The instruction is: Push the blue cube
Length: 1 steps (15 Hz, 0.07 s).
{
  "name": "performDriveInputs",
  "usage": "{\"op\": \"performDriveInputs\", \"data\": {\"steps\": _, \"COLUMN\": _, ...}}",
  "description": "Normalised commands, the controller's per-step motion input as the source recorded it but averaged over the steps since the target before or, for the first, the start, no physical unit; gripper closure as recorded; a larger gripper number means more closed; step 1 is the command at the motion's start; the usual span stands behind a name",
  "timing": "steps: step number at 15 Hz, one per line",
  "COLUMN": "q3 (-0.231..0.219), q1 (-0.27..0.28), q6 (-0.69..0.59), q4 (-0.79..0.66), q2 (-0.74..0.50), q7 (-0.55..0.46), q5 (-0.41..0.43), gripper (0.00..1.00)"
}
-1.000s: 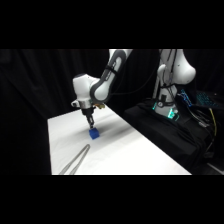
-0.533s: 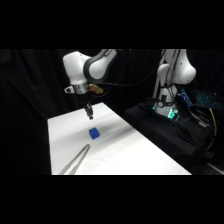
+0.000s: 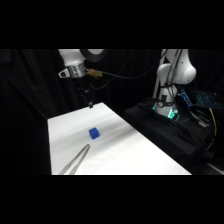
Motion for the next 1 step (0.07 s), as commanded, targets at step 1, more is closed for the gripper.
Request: {"op": "performDriveInputs", "data": {"steps": 1, "q3": -0.063, "q1": 0.118, "q6": -0.15, "q4": 0.01, "q2": -0.25, "q7": -0.04, "q5": -0.075, "gripper": 0.0}}
